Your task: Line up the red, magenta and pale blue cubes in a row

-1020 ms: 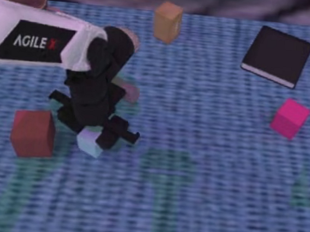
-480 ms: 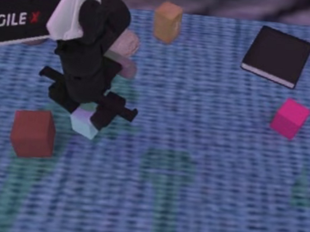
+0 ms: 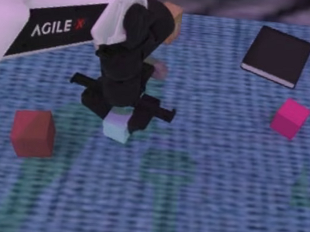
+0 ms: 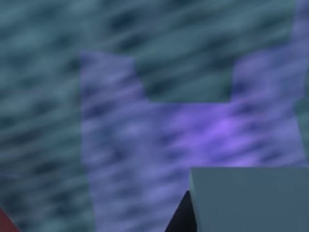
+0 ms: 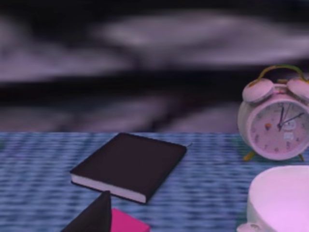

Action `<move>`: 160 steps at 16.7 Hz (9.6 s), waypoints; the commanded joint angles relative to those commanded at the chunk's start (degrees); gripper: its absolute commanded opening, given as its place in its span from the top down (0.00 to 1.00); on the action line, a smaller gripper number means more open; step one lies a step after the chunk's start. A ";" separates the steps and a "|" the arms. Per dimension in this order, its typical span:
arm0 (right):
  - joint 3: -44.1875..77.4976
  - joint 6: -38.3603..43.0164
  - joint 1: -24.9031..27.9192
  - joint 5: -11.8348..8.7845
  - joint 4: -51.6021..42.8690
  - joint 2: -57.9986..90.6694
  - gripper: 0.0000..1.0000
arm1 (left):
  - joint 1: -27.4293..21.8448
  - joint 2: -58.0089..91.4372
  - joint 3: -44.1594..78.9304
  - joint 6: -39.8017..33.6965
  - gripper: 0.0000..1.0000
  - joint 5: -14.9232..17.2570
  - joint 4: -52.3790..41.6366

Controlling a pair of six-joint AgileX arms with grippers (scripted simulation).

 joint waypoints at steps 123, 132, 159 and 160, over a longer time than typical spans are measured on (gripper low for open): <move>100.90 -44.55 8.78 0.29 -53.84 137.06 0.45 | 34.20 -121.53 -93.88 9.73 0.00 0.24 61.52; 100.90 -44.55 8.78 0.29 -53.84 137.06 1.00 | 34.20 -121.53 -93.88 9.73 0.00 0.24 61.52; 103.58 -43.17 21.09 -0.38 -66.53 126.54 1.00 | 34.20 -121.53 -93.88 9.73 0.00 0.24 61.52; 101.83 -42.83 24.26 -0.42 -66.17 125.21 1.00 | 34.20 -121.53 -93.88 9.73 0.00 0.24 61.52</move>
